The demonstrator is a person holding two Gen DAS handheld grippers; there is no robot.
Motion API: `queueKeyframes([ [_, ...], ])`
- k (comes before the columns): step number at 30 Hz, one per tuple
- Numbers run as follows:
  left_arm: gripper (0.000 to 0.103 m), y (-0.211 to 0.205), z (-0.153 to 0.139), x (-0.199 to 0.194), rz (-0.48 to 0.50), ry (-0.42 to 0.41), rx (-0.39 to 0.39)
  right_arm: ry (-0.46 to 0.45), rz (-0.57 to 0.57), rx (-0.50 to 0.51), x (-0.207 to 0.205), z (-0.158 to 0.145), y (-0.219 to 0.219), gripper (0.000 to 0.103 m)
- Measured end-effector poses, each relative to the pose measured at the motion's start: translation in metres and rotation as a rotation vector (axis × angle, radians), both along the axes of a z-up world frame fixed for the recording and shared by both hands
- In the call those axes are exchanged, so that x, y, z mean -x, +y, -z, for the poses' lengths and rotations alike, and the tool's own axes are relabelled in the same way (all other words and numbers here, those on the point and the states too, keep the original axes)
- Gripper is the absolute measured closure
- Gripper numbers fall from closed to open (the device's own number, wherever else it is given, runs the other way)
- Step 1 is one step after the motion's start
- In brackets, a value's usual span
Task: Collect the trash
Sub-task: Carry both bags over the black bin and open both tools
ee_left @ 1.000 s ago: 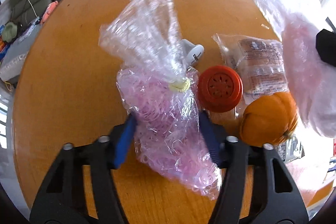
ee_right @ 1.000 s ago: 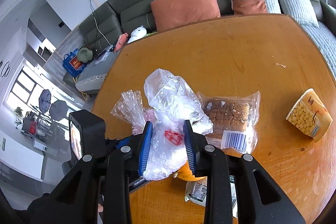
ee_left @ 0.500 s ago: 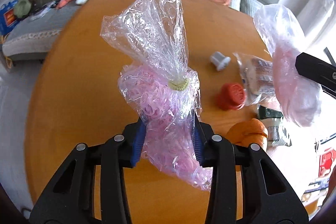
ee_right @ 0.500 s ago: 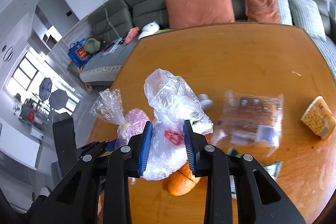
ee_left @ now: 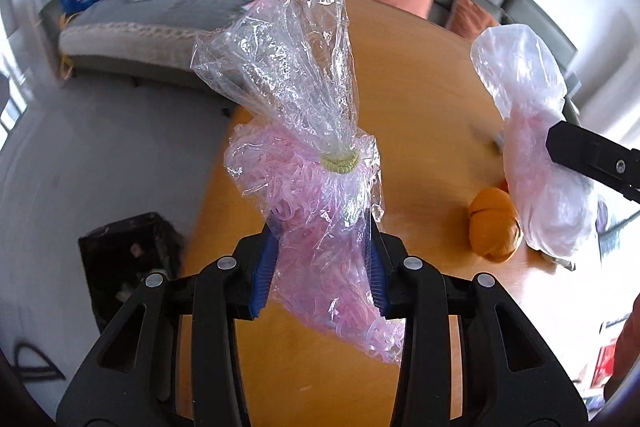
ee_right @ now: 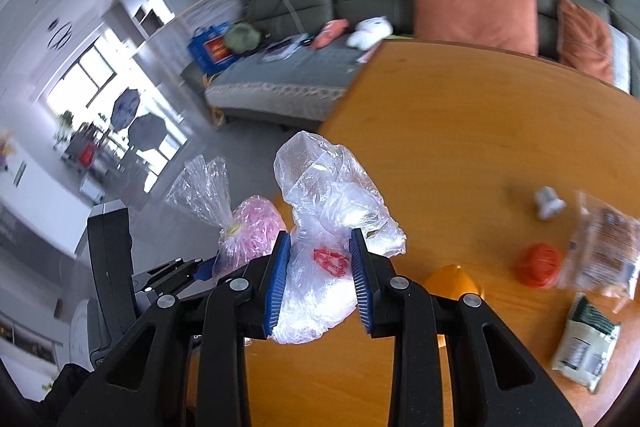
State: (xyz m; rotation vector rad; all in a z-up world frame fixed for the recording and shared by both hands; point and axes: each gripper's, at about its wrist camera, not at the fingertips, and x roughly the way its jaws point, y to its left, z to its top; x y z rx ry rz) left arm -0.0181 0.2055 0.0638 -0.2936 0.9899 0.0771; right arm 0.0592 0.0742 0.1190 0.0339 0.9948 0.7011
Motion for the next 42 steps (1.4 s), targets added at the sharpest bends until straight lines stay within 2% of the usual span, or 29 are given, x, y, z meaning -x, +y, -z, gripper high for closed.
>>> queueKeyframes([
  [10,0.064,0.090,0.003,0.069,-0.217,0.005,0.012,0.018,-0.197,0.010,0.036,0.004,0.104,0.071],
  [15,0.064,0.142,0.013,0.112,-0.353,0.036,0.012,0.036,-0.300,0.015,0.057,0.012,0.163,0.071],
  [25,0.063,0.214,0.032,0.188,-0.567,0.096,-0.011,0.054,-0.479,0.043,0.098,0.028,0.254,0.071],
  [29,0.062,0.241,0.039,0.197,-0.619,0.127,-0.033,0.040,-0.558,0.059,0.114,0.034,0.292,0.070],
  [30,0.059,0.250,0.041,0.200,-0.628,0.136,-0.031,0.043,-0.573,0.057,0.115,0.035,0.304,0.066],
  [31,0.043,0.257,0.042,0.200,-0.635,0.146,-0.037,0.040,-0.575,0.064,0.114,0.037,0.315,0.052],
  [33,0.007,0.269,0.047,0.200,-0.663,0.192,-0.066,0.004,-0.566,0.091,0.112,0.039,0.334,0.042],
  [36,0.006,0.279,0.045,0.196,-0.694,0.200,-0.109,-0.021,-0.565,0.117,0.110,0.040,0.351,0.042],
  [42,0.006,0.283,0.042,0.204,-0.726,0.183,-0.107,-0.004,-0.578,0.103,0.113,0.042,0.349,0.042],
])
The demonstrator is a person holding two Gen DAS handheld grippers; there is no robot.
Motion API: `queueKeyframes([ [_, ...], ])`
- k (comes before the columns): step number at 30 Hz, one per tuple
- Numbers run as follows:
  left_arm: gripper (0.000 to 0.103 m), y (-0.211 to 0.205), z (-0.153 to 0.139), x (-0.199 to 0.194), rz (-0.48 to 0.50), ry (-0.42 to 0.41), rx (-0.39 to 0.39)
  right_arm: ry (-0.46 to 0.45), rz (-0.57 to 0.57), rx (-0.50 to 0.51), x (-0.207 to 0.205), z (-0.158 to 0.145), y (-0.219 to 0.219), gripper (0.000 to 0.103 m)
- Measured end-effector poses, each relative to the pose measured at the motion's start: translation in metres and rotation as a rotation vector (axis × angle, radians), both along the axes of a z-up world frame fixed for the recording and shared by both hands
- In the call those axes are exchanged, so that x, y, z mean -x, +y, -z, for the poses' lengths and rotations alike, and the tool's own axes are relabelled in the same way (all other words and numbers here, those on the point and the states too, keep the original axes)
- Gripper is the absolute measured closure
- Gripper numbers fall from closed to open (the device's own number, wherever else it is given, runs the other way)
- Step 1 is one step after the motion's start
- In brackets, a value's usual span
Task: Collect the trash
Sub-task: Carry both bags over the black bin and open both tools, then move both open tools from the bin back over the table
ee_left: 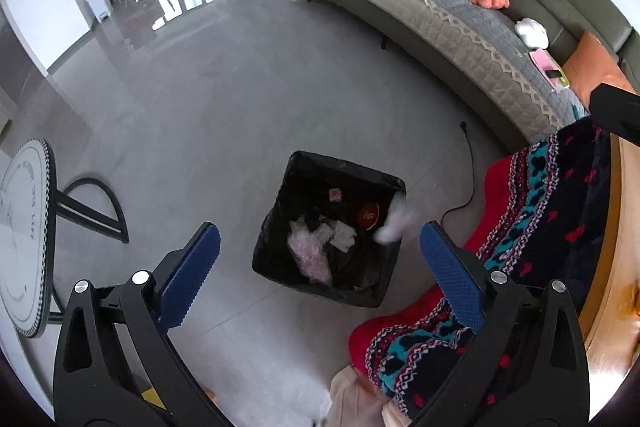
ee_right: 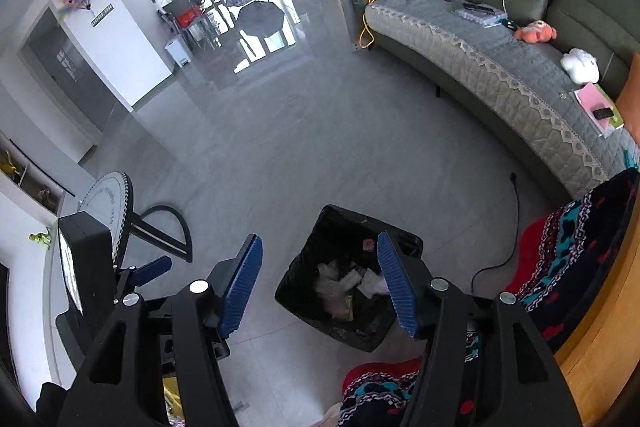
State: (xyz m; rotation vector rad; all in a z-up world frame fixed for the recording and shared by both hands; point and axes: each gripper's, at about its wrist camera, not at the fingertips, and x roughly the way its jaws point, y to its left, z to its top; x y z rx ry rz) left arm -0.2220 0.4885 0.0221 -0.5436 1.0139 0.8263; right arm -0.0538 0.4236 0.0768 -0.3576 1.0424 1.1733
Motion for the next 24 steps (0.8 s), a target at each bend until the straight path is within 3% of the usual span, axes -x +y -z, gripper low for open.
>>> queueKeyframes([
  [11,0.006,-0.007,0.000,-0.001,0.021,-0.024,0.034,0.034,0.068,-0.003,-0.014,0.000,-0.026,0.042],
  [24,0.006,-0.070,-0.025,-0.067,0.272,-0.068,0.001,0.037,0.299,-0.059,-0.051,-0.019,-0.129,0.042],
])
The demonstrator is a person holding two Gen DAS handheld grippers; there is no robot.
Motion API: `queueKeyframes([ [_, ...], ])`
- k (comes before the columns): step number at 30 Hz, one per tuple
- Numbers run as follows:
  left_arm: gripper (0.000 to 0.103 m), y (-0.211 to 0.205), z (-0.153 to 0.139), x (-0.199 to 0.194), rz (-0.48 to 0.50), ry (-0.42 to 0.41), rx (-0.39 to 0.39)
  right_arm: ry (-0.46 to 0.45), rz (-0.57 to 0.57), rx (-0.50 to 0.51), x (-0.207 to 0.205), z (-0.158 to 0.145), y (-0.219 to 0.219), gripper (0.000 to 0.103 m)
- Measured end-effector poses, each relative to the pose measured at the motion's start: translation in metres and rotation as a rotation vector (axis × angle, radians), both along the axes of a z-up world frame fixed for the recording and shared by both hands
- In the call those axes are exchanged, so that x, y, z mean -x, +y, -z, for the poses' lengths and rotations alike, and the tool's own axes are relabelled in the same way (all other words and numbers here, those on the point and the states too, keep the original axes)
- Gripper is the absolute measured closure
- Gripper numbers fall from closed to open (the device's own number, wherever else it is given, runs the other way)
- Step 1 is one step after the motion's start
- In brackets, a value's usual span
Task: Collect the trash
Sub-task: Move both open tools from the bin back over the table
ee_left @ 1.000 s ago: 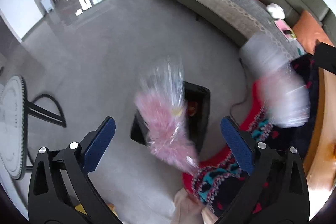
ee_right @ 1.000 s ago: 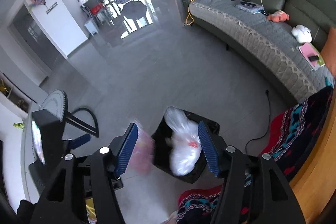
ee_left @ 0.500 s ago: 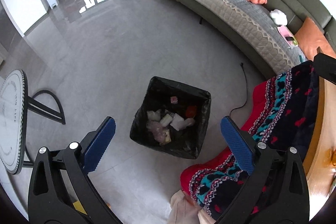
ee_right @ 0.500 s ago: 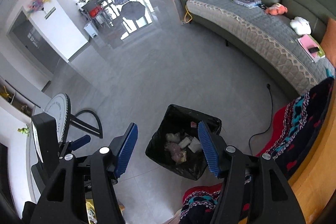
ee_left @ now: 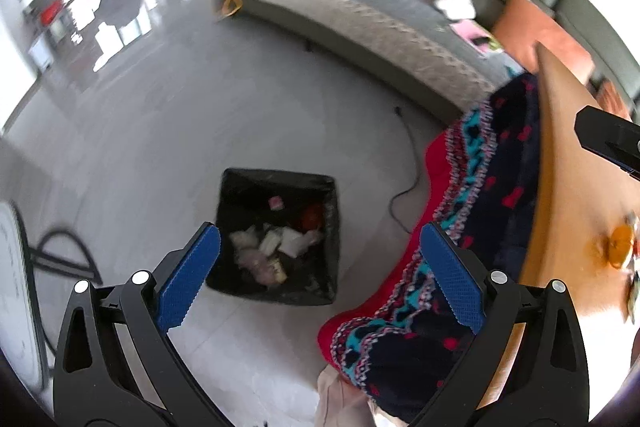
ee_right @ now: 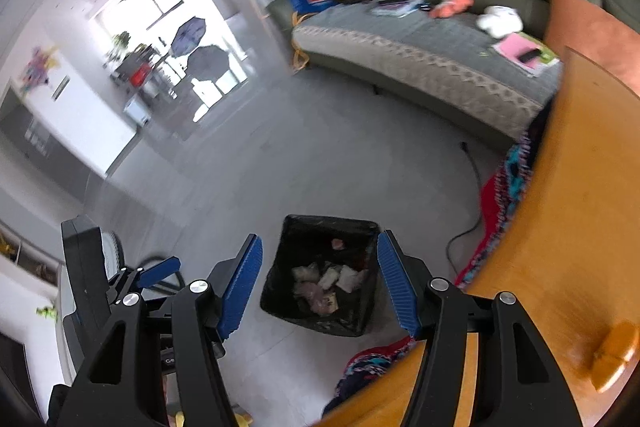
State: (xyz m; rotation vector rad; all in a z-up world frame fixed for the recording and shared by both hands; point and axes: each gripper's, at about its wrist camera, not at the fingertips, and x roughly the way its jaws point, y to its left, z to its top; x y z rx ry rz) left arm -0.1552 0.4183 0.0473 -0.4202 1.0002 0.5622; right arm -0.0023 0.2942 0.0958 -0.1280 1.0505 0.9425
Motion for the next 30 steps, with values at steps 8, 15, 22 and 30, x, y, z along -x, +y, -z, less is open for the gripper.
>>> queueKeyframes([
  [8,0.006,-0.066,-0.013,-0.049,0.173,-0.027,-0.004,-0.019,0.147,0.000,-0.024,-0.008,-0.077,0.042],
  [15,0.006,-0.132,-0.021,-0.088,0.317,-0.035,0.002,-0.038,0.291,0.003,-0.046,-0.011,-0.160,0.042],
  [22,0.006,-0.197,-0.023,-0.124,0.457,-0.033,-0.002,-0.037,0.441,0.035,-0.063,0.002,-0.248,0.042],
  [30,0.006,-0.254,-0.022,-0.153,0.539,-0.033,-0.008,-0.007,0.572,0.103,-0.085,0.033,-0.327,0.042],
])
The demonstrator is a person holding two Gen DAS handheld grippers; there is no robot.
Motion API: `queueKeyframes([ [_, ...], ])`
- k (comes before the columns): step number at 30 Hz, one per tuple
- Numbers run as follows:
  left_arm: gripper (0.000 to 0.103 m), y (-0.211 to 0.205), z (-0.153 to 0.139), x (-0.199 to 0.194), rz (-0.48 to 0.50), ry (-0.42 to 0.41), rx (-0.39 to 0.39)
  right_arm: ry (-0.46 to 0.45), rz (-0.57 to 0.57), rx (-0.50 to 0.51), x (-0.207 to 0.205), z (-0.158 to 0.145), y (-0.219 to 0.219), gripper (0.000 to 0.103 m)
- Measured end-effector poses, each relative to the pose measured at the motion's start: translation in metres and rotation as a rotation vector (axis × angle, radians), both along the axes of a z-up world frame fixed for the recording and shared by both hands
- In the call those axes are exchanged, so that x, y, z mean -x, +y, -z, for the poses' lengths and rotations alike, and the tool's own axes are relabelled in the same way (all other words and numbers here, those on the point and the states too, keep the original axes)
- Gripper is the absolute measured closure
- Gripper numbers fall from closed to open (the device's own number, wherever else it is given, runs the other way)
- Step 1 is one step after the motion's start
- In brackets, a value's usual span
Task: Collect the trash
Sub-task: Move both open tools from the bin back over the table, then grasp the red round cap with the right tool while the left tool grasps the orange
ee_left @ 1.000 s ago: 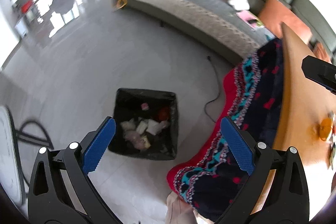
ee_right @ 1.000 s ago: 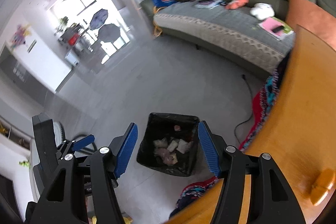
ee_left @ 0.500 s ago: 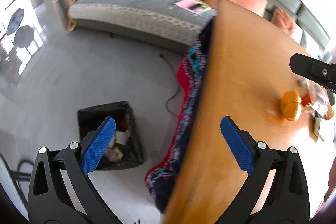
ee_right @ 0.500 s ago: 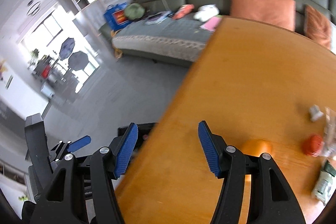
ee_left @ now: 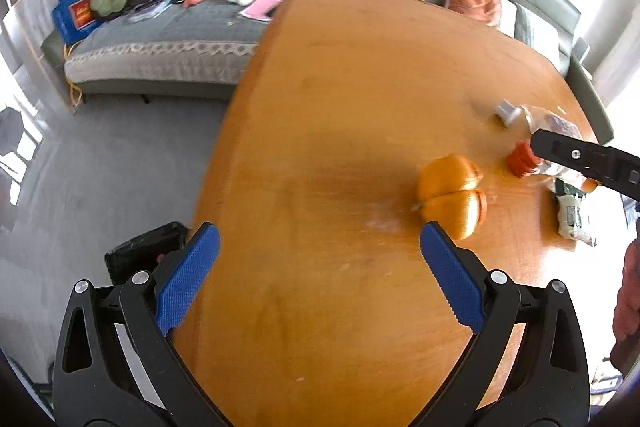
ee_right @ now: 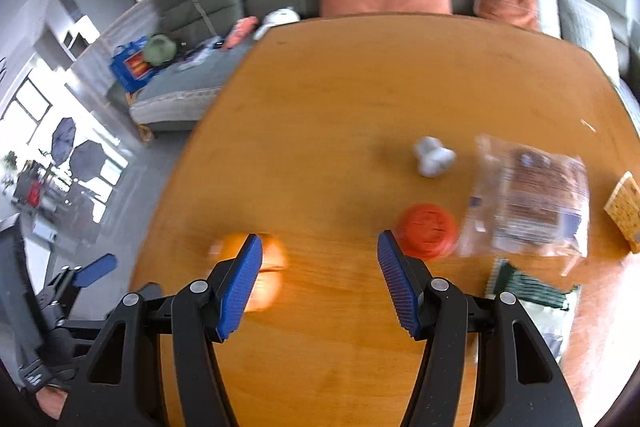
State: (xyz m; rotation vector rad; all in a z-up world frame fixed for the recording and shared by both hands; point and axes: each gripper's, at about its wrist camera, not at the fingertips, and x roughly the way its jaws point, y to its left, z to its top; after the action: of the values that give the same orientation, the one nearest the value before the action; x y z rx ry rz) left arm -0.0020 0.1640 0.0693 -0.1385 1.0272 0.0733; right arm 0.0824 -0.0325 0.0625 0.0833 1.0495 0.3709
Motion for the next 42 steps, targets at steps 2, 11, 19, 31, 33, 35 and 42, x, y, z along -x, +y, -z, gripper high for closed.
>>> queueKeyframes([
  [2,0.006,-0.011,0.001,-0.005,0.015,0.005,0.000,0.011,0.013,0.012,-0.003,0.006,-0.011,0.042],
  [11,0.006,-0.042,0.005,-0.018,0.063,0.035,0.001,0.067,0.040,0.046,-0.023,0.041,-0.036,0.042],
  [19,0.006,-0.054,0.017,-0.036,0.092,0.076,0.000,0.100,0.020,0.060,-0.026,0.059,-0.030,0.059],
  [31,0.015,-0.065,0.043,-0.066,0.111,0.085,0.012,0.075,0.056,-0.035,-0.016,0.030,-0.057,0.058],
  [33,0.038,-0.062,0.042,-0.065,0.135,0.076,0.095,0.063,0.049,-0.034,-0.011,0.023,-0.056,0.058],
  [35,0.051,-0.063,0.037,-0.062,0.148,0.060,0.124,0.055,0.046,-0.037,-0.011,0.017,-0.053,0.058],
  [42,0.052,-0.049,0.031,-0.041,0.140,0.047,0.133,0.023,0.012,-0.043,0.004,-0.003,-0.036,0.058],
])
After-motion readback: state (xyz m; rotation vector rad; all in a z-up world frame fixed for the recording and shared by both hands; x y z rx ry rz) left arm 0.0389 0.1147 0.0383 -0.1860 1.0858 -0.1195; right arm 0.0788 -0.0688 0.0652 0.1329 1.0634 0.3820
